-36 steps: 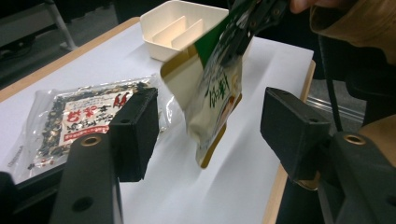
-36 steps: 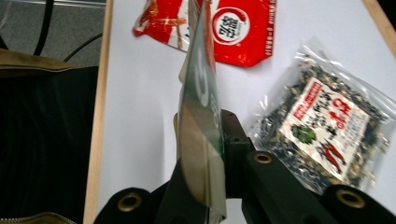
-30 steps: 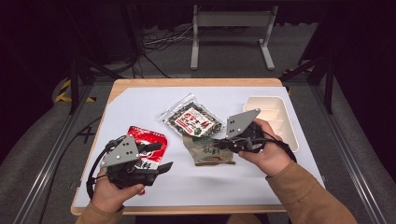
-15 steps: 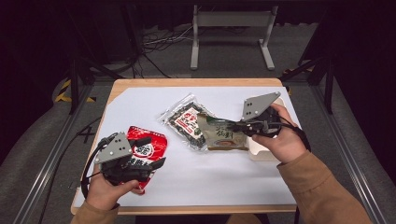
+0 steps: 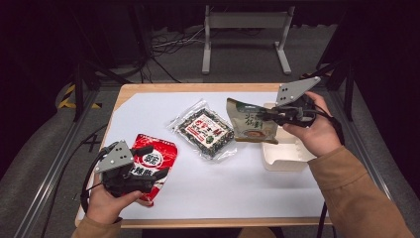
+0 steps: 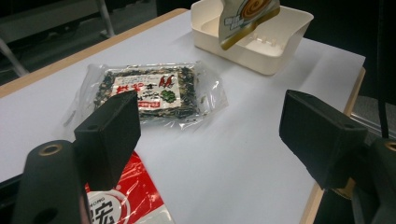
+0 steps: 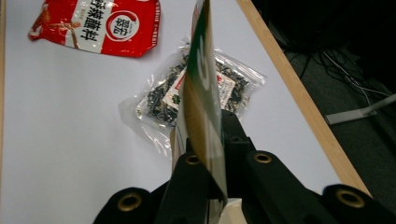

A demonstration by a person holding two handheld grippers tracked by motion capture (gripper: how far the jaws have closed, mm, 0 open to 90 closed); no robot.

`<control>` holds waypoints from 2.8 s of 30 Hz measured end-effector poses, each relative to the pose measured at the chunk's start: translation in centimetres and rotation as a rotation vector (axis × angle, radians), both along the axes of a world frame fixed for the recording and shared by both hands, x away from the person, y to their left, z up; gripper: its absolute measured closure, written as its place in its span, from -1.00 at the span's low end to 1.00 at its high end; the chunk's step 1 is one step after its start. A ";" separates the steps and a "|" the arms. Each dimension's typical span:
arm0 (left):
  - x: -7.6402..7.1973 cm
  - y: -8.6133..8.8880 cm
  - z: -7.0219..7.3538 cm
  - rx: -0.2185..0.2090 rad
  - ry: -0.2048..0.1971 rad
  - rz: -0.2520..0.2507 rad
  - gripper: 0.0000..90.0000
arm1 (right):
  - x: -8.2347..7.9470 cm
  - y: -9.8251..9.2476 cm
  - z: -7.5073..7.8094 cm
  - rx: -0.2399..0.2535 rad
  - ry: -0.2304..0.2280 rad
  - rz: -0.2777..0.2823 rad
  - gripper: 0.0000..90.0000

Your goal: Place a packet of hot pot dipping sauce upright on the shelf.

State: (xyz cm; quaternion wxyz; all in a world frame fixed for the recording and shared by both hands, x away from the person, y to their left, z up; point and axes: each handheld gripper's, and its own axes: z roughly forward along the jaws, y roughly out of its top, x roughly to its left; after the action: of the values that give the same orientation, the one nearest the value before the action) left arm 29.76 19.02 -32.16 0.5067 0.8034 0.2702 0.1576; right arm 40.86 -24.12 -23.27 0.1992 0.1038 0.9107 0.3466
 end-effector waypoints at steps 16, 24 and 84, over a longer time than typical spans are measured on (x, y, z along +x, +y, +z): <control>0.8 1.3 -0.5 -0.034 0.020 0.043 -0.53 | 3.6 -3.0 1.3 0.015 -0.029 -0.036 0.99; 1.2 1.4 -0.7 -0.034 0.023 0.047 -0.54 | 4.9 -4.3 1.5 0.020 -0.067 -0.048 0.98; 2.7 1.3 -2.1 -0.040 0.091 0.054 -0.56 | 11.1 -8.0 -5.3 -0.029 -0.188 -0.135 0.96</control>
State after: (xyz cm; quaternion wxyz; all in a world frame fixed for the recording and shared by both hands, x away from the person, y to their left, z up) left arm 32.43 20.31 -34.23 0.5056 0.7917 0.3177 0.1293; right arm 51.98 -32.08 -28.55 0.3080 0.1290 0.8840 0.3273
